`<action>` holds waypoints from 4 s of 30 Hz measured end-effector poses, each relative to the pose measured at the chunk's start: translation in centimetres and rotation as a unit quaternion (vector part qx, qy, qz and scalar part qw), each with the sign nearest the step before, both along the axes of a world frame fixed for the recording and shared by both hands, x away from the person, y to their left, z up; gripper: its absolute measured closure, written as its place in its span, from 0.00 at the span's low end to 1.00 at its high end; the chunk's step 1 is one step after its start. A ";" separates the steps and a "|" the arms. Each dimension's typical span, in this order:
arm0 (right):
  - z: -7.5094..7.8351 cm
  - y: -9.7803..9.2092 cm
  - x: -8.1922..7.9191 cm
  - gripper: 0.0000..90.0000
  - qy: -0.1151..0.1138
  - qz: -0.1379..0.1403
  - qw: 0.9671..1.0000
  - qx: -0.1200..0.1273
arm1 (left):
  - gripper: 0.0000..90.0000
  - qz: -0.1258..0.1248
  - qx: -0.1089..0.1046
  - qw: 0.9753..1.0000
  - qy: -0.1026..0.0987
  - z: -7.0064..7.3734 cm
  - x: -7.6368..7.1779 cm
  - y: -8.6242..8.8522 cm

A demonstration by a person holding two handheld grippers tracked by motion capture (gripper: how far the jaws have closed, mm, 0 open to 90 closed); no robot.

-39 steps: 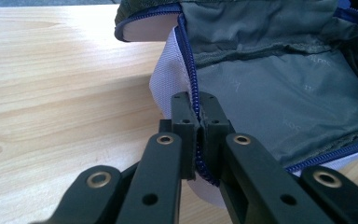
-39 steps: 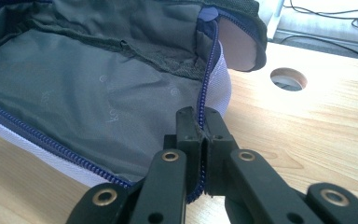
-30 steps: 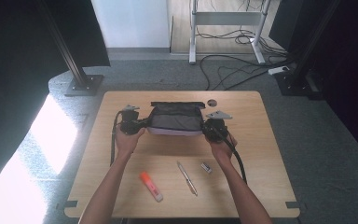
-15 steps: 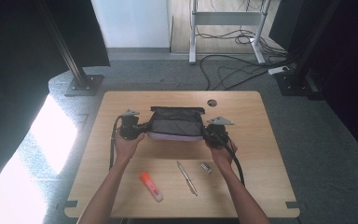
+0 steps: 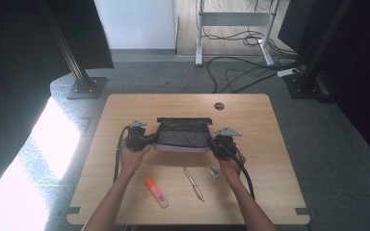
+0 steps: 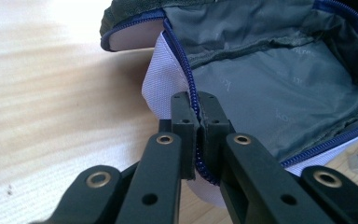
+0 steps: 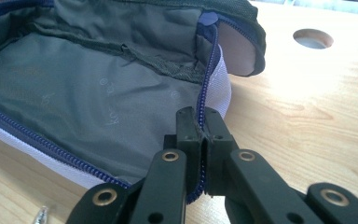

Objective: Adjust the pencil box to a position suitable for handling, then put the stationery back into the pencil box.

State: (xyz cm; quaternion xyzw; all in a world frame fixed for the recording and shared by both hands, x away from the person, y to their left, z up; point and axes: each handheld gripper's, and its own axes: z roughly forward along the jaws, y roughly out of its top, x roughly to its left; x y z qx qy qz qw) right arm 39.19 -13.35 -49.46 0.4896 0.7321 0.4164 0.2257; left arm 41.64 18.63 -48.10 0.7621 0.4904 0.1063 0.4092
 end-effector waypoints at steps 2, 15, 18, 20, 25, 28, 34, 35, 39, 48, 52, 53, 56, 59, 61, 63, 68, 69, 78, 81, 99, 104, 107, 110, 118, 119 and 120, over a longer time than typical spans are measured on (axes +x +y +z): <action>-0.3 0.1 0.1 0.96 0.005 -0.001 1.000 -0.002 | 0.97 -0.001 0.003 1.000 0.006 -0.5 0.0 0.0; -2.4 0.8 0.6 0.96 0.034 0.003 0.999 -0.036 | 0.97 0.003 0.018 0.999 0.034 -3.1 0.4 -0.2; -3.0 0.9 0.7 0.96 0.040 0.004 0.998 -0.041 | 0.96 0.003 0.018 0.999 0.040 -3.6 0.5 -0.2; -3.4 0.8 0.8 0.96 0.045 0.004 0.998 -0.041 | 0.96 0.003 0.019 0.999 0.044 -3.9 0.6 -0.4; -4.1 0.6 0.8 0.95 0.049 0.004 0.998 -0.038 | 0.96 0.004 0.023 0.999 0.047 -4.4 0.7 -0.6; -4.2 0.5 0.9 0.95 0.048 0.003 0.998 -0.036 | 0.95 0.002 0.024 0.999 0.046 -4.5 0.7 -0.7; -4.1 0.5 0.8 0.91 0.047 0.005 0.998 -0.035 | 0.88 -0.004 0.014 0.999 0.049 -4.5 0.7 -0.6; -4.1 0.5 0.8 0.89 0.045 0.005 0.998 -0.035 | 0.83 -0.005 0.012 0.999 0.048 -4.4 0.6 -0.7; -3.8 0.6 0.5 0.76 0.037 0.003 0.999 -0.021 | 0.55 0.001 0.021 0.999 0.040 -3.9 0.5 -1.2; -2.8 0.2 0.1 0.62 0.020 0.002 1.000 0.005 | 0.22 0.004 0.007 1.000 0.029 -2.9 0.3 -1.1; -2.3 -0.2 0.0 0.58 0.017 0.002 1.000 0.016 | 0.18 0.007 0.002 1.000 0.026 -2.5 0.1 -0.8; -2.2 -0.3 -0.1 0.57 0.015 0.003 1.000 0.018 | 0.18 0.007 0.000 1.000 0.024 -2.3 0.1 -0.7; -1.9 -0.6 -0.3 0.53 0.009 0.008 1.000 0.024 | 0.18 0.006 -0.005 1.000 0.019 -1.7 -0.3 -0.4; -1.5 -0.9 -0.7 0.51 0.001 0.020 1.000 0.023 | 0.18 0.003 -0.012 1.000 0.012 -1.0 -0.8 -0.3; -1.2 -1.2 -1.0 0.51 -0.005 0.026 0.999 0.027 | 0.19 -0.003 -0.011 1.000 0.006 -0.7 -1.1 -0.3; -1.0 -1.4 -1.4 0.50 -0.014 0.030 0.999 0.030 | 0.19 -0.010 -0.004 1.000 0.001 -0.4 -1.4 -0.5; -1.2 -2.3 -2.2 0.49 -0.015 0.036 0.998 0.041 | 0.19 -0.026 -0.005 1.000 -0.008 -0.1 -2.4 -0.7; -1.3 -2.5 -2.4 0.49 -0.012 0.038 0.998 0.041 | 0.19 -0.026 -0.003 1.000 -0.012 -0.1 -2.7 -0.7; -1.3 -4.0 -4.1 0.48 -0.017 0.055 0.998 0.035 | 0.21 -0.019 0.004 0.999 -0.027 -0.5 -4.9 0.7; -1.2 -4.3 -4.9 0.47 -0.023 0.061 0.997 0.028 | 0.21 -0.021 -0.004 0.999 -0.026 -0.8 -5.6 1.2; -2.3 -4.9 -8.3 0.46 -0.024 0.077 0.996 0.030 | 0.26 -0.038 0.001 0.998 -0.041 -2.8 -9.3 4.0; -3.0 -5.3 -9.1 0.43 -0.022 0.072 0.997 0.033 | 0.27 -0.044 -0.001 0.998 -0.034 -3.5 -9.8 5.0; -3.4 -5.5 -9.3 0.43 -0.019 0.074 0.997 0.032 | 0.27 -0.041 -0.007 0.999 -0.031 -3.8 -9.9 5.5; -3.6 -5.6 -9.5 0.43 -0.019 0.075 0.997 0.028 | 0.27 -0.037 -0.014 0.999 -0.031 -3.8 -10.1 6.0; -3.7 -5.4 -9.9 0.43 -0.024 0.075 0.997 0.013 | 0.28 -0.027 -0.017 0.999 -0.033 -4.1 -10.7 6.9; -3.7 -5.3 -9.9 0.43 -0.024 0.077 0.997 0.009 | 0.28 -0.027 -0.015 0.999 -0.032 -4.2 -10.7 6.9; -3.7 -5.3 -9.8 0.43 -0.025 0.078 0.997 0.007 | 0.28 -0.027 -0.013 0.999 -0.031 -4.3 -10.7 6.9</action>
